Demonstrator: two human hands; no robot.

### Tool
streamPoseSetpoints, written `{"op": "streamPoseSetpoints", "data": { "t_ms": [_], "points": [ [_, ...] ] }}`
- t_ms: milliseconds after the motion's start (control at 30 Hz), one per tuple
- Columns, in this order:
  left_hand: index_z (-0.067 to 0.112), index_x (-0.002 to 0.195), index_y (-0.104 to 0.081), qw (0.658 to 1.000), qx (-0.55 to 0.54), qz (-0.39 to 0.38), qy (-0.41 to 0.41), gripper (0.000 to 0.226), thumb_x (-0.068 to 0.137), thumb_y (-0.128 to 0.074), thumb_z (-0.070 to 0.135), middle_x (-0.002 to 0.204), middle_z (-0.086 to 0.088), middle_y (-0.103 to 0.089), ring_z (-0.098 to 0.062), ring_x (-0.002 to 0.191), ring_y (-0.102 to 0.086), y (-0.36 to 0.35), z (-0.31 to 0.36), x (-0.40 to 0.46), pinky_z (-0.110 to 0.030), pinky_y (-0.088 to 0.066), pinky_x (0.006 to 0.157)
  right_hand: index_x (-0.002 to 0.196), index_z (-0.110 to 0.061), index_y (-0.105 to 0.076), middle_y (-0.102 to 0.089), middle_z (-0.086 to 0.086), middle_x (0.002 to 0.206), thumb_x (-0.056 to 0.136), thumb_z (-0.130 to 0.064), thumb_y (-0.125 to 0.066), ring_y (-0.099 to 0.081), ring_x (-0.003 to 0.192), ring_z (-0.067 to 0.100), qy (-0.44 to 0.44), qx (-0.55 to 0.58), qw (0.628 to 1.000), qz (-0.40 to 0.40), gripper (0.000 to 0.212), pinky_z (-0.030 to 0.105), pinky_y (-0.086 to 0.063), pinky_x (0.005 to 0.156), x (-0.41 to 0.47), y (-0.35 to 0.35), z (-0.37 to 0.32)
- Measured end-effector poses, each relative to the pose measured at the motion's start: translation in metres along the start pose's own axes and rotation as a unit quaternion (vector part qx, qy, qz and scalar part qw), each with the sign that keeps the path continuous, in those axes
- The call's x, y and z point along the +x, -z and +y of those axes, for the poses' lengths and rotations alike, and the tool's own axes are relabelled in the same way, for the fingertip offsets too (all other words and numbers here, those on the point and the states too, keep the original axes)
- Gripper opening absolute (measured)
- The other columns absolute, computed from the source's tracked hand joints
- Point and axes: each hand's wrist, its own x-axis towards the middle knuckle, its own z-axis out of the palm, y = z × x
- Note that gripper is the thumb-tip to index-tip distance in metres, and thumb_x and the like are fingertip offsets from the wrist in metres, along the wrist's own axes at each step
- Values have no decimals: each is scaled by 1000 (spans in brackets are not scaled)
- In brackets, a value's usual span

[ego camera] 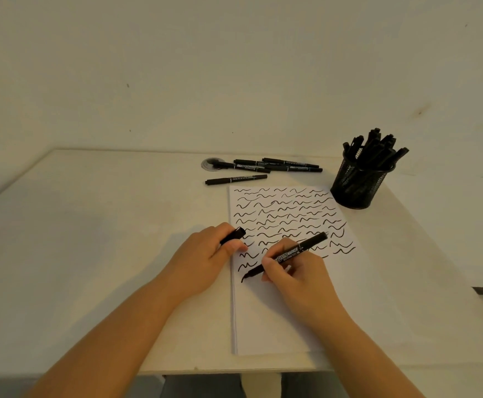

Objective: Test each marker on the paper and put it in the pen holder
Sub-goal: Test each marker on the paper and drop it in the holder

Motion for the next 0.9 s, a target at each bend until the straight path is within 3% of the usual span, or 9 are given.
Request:
{"op": "streamPoseSetpoints", "data": {
  "t_ms": [167,300,400,500,600,767,900],
  "points": [
    [41,86,-49,1000,-1,4,2,15,95,-40,34,93,26,-67,0,79,-57,-1,-2,0,-16,-40,65,64,-20,-54,-57,13,57,80,-14,-56,-41,47,9,-14,-21,998,55,17,21,-32,45,-3,6,4],
    [30,91,-57,1000,0,9,6,18,94,-40,36,91,15,-69,-2,65,-52,-2,-5,1,-24,-39,60,62,-24,-52,-59,-2,55,81,-18,-55,-44,43,8,-16,-47,990,130,20,22,-35,43,-6,17,6],
    [27,93,-59,1000,9,10,5,20,93,-42,38,86,4,-68,-3,58,-47,-4,-6,2,-27,-37,58,72,-27,-55,-65,-8,65,83,-23,-55,-56,53,11,-16,15,984,179,12,26,-45,48,-2,26,1],
    [27,92,-56,1000,26,6,4,16,92,-45,39,87,-3,-66,-10,64,-48,-5,-5,1,-34,-41,65,74,-24,-60,-62,-3,55,86,-22,-56,-53,48,6,-40,115,980,160,13,18,-42,45,9,31,-7],
    [37,85,-51,1000,27,8,-7,8,91,-50,33,82,-2,-62,-16,69,-50,-5,-4,0,-34,-40,64,71,-23,-62,-57,-3,50,88,-14,-54,-47,46,10,-61,222,966,122,21,20,-40,43,23,27,-10],
    [35,91,-57,999,34,4,-10,6,90,-51,33,80,1,-59,-11,69,-50,-5,-5,-2,-26,-37,61,67,-19,-65,-53,2,49,94,-19,-44,-44,44,14,-98,373,916,113,34,22,-36,40,26,22,2],
    [31,93,-59,999,38,4,-17,10,89,-51,36,75,11,-53,-2,66,-46,-5,-2,-4,-18,-30,59,66,-18,-65,-54,4,48,94,-17,-42,-44,43,13,-87,379,915,107,36,21,-36,40,25,23,7]
  ]
}}
